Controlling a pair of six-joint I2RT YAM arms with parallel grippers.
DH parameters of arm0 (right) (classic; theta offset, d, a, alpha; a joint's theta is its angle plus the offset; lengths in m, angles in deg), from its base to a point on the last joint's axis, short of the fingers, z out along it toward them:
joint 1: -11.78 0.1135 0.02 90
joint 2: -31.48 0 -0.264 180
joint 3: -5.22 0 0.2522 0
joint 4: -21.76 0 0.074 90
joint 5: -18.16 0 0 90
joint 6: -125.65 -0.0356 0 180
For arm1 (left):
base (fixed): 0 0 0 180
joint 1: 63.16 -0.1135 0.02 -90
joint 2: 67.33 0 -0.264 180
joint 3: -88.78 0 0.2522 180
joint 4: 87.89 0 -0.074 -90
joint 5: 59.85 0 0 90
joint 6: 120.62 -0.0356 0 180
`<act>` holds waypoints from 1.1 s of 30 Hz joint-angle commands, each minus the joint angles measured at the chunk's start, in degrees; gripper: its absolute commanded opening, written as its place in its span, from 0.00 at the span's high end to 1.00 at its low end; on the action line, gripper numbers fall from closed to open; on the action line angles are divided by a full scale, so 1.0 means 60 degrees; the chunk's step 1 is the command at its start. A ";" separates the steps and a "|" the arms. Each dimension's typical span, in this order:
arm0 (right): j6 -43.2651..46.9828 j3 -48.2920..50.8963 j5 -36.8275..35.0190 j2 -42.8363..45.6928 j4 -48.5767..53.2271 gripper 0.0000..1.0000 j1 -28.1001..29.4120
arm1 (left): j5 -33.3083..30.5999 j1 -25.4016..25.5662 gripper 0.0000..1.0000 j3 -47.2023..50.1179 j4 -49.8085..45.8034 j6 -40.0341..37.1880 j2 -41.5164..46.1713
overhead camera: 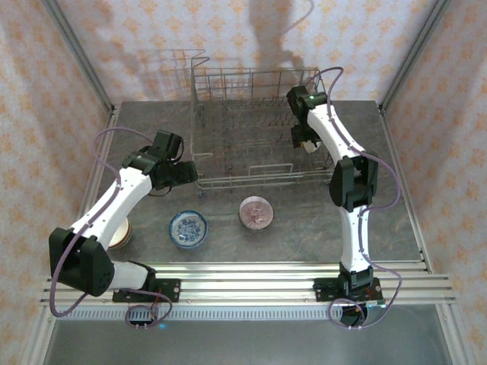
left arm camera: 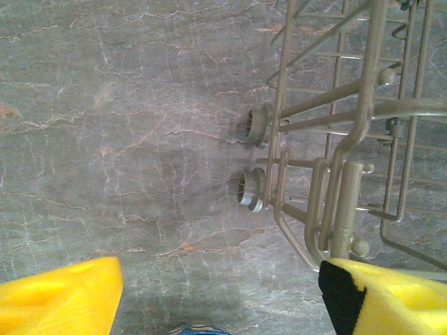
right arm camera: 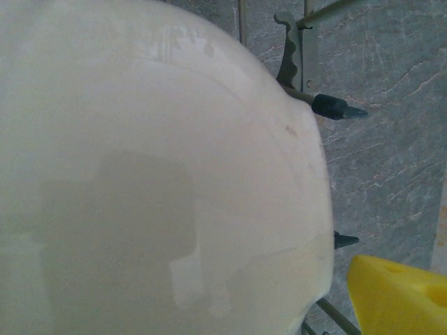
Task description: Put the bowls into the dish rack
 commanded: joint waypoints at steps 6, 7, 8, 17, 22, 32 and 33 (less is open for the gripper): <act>-0.0520 -0.0818 0.2662 -0.0150 -0.0408 0.03 0.0568 | 0.0799 0.0428 0.22 -0.0093 0.0341 -0.0174 -0.0623; -0.0513 -0.0865 0.2746 -0.0179 -0.0484 0.02 0.0570 | 0.0801 0.0455 0.22 -0.0108 0.0351 -0.0172 -0.0652; -0.0534 -0.0870 0.2810 -0.0179 -0.0595 0.02 0.0578 | 0.0792 0.0450 0.22 -0.0121 0.0349 -0.0172 -0.0681; -0.0089 -0.0395 0.2620 0.0485 -0.1320 0.02 0.0679 | 0.0774 0.0516 0.21 -0.0246 0.0423 -0.0163 -0.0780; 0.0300 0.0699 0.2390 0.1184 -0.2208 0.04 0.0786 | 0.0816 0.0554 0.22 -0.0283 0.0509 -0.0159 -0.0860; 0.1371 0.0863 -0.0304 0.1172 -0.3309 0.03 0.1420 | 0.0860 0.0678 0.22 -0.0355 0.0598 -0.0172 -0.1194; 0.1453 0.0887 -0.0562 0.1169 -0.3459 0.03 0.1488 | 0.0847 0.0692 0.22 -0.0357 0.0598 -0.0172 -0.1212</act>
